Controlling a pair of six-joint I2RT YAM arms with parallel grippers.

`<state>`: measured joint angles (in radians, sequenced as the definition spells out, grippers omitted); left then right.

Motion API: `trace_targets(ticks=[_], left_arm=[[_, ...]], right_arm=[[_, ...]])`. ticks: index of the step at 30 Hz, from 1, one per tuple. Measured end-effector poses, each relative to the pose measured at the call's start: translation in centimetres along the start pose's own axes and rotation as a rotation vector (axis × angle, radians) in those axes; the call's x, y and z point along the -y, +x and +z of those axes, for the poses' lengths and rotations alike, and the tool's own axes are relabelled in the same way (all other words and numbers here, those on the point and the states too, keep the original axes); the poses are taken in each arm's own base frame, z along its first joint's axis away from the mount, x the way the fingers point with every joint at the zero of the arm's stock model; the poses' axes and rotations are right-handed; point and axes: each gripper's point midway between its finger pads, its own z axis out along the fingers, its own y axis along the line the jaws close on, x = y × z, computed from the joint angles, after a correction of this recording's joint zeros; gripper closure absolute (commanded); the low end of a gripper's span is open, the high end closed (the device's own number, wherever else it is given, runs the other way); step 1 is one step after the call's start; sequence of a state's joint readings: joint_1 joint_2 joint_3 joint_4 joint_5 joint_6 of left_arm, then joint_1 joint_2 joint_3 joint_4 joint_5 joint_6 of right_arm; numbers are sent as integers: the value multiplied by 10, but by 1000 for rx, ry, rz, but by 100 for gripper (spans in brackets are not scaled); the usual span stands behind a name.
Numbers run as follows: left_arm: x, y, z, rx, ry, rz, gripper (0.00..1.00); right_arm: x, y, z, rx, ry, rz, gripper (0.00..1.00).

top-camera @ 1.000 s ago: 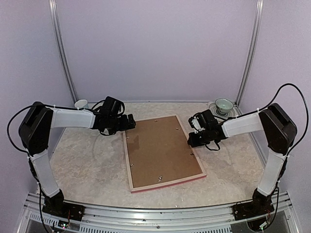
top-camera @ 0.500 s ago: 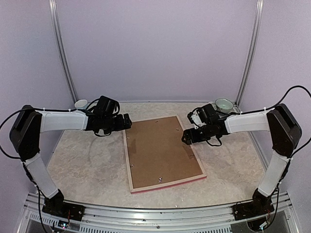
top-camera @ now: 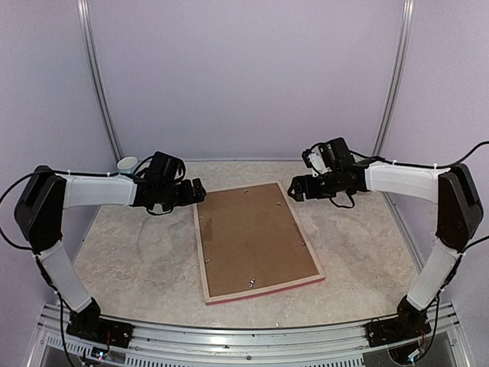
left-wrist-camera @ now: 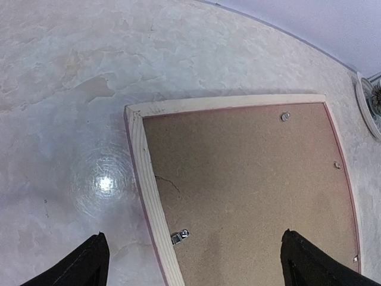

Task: Put the photo into the frame
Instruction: Press the fastener onto the backboard.

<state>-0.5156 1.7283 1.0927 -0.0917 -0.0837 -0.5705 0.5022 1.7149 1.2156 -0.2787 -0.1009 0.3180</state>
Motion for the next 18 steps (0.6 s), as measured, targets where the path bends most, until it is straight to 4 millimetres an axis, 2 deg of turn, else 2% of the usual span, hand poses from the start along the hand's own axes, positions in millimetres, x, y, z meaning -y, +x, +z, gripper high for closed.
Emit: trace_targets(ticks=[4, 8, 12, 15, 18], left_arm=[[-7, -4, 2, 9, -19, 2, 1], [-13, -8, 9, 26, -24, 3, 1], [-22, 0, 24, 31, -22, 2, 1], [-34, 20, 40, -6, -37, 1, 1], [-45, 39, 51, -54, -48, -2, 1]], right_arm=[[5, -37, -7, 66, 30, 2, 7], [12, -58, 5, 94, 57, 3, 10], [22, -53, 36, 52, 80, 0, 12], [27, -40, 63, -4, 81, -19, 13], [27, -29, 80, -50, 67, -42, 13]])
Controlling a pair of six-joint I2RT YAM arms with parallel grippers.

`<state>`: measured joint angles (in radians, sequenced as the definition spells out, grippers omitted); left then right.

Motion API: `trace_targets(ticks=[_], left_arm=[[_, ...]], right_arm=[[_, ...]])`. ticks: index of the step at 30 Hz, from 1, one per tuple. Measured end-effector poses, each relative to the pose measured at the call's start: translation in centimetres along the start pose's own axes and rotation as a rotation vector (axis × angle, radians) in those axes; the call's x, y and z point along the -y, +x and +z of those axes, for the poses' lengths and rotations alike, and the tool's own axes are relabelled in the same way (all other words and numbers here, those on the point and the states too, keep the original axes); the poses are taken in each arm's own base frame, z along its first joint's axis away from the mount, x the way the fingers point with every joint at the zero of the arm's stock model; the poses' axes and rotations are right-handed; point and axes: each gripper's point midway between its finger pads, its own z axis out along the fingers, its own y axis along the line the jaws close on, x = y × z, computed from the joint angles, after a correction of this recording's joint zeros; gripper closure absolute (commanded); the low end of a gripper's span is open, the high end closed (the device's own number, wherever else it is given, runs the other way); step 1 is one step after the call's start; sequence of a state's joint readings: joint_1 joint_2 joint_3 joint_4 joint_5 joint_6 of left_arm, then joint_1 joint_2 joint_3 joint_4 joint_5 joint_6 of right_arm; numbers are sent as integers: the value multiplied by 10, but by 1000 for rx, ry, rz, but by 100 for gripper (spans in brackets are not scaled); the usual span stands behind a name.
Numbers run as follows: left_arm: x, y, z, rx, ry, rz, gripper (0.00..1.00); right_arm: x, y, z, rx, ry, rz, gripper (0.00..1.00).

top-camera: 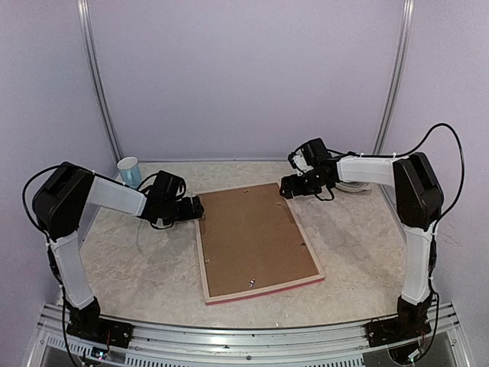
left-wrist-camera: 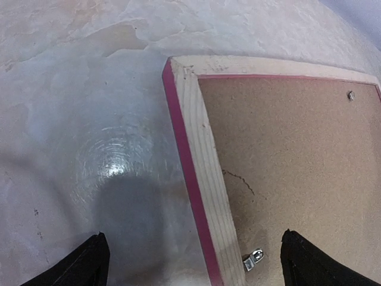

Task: Put the photo into the frame
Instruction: Press the fastener onto the backboard.

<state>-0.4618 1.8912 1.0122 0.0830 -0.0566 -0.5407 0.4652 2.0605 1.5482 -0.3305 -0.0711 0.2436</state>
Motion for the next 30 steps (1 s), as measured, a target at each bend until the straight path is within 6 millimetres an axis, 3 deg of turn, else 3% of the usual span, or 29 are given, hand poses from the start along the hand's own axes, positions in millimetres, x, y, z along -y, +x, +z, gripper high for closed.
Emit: trace_targets(ticks=[4, 9, 15, 22, 30], left_arm=[[-2, -3, 2, 7, 12, -6, 1], [-9, -6, 4, 7, 12, -22, 1], [-7, -8, 5, 13, 31, -29, 1], [-2, -8, 6, 7, 63, -34, 1], [-1, -7, 6, 5, 69, -35, 1]], right_arm=[[-2, 11, 7, -41, -20, -30, 16], [-10, 7, 10, -47, -62, -69, 21], [-15, 18, 23, -84, -106, -91, 25], [-14, 24, 27, -101, -105, -104, 27], [-5, 32, 46, -131, -68, -109, 36]])
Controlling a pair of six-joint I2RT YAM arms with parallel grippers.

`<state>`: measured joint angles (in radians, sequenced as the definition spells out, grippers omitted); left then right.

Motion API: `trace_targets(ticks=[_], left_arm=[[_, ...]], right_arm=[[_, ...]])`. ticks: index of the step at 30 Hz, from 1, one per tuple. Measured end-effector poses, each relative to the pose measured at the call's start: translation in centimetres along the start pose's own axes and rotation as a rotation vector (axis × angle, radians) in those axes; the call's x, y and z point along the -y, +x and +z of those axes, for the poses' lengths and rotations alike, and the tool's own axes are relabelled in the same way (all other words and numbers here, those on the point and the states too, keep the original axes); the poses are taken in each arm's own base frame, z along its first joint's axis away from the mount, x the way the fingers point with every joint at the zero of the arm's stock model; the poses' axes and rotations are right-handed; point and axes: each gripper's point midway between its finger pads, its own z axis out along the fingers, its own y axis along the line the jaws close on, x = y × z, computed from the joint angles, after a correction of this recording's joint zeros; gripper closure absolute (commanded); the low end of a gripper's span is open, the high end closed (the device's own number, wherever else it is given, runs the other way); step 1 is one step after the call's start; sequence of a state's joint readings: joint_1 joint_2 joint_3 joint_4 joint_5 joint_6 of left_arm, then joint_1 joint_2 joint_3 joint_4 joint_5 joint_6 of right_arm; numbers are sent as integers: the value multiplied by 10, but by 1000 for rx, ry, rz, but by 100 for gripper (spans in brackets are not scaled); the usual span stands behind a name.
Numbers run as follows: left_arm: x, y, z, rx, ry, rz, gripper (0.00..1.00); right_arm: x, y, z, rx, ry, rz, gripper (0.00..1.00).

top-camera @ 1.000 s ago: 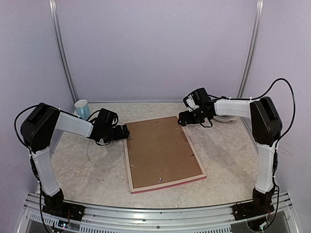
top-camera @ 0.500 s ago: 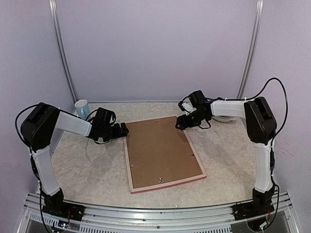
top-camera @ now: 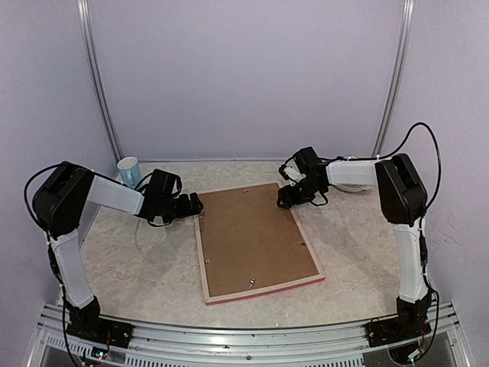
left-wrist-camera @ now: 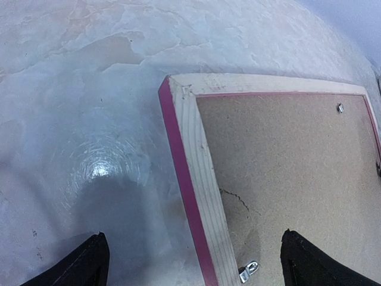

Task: Put the photo into the frame
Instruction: Press the fastener onto the backboard.

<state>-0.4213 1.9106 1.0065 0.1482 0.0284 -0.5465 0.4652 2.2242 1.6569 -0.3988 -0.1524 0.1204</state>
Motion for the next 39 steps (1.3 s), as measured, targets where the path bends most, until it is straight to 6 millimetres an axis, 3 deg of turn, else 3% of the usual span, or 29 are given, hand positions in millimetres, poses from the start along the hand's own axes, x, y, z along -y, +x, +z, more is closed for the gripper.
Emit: trace_targets(ticks=[19, 39], left_arm=[[1, 1, 0, -6, 11, -4, 1], [1, -1, 1, 1, 20, -9, 1]], right_arm=[[4, -11, 0, 23, 25, 2, 44], [3, -7, 8, 13, 13, 1, 51]])
